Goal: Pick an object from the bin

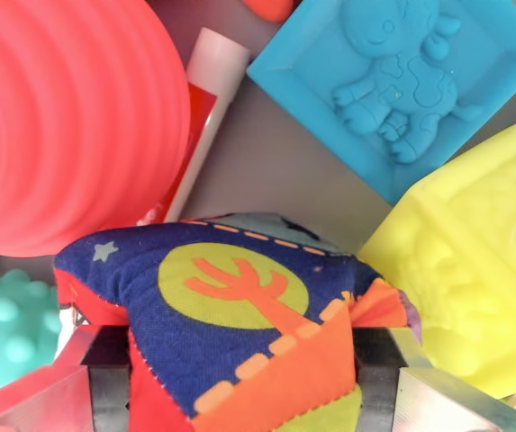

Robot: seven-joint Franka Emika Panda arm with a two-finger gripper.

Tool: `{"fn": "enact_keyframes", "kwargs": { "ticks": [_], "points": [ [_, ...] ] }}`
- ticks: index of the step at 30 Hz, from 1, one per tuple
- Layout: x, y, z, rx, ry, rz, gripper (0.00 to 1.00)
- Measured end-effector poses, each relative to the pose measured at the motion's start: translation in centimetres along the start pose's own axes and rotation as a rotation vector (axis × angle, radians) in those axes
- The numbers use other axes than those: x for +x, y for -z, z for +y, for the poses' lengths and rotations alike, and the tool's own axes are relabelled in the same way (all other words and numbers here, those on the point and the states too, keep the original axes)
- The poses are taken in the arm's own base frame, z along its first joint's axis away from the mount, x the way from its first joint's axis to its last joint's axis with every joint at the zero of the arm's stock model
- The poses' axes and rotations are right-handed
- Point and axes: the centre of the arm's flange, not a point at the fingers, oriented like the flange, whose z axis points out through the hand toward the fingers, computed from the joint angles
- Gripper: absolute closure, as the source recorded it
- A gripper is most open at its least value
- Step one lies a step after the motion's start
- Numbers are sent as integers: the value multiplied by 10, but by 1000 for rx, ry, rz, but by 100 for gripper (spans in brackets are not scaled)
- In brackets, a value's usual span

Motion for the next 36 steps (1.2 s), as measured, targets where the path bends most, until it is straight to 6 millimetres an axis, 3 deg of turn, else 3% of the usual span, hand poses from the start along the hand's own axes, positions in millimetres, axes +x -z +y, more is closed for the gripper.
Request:
{"fn": "enact_keyframes", "kwargs": {
  "ticks": [17, 36],
  "points": [
    [-1, 10, -1, 2, 0, -3, 100],
    [0, 65, -1, 0, -1, -6, 100]
  ]
}}
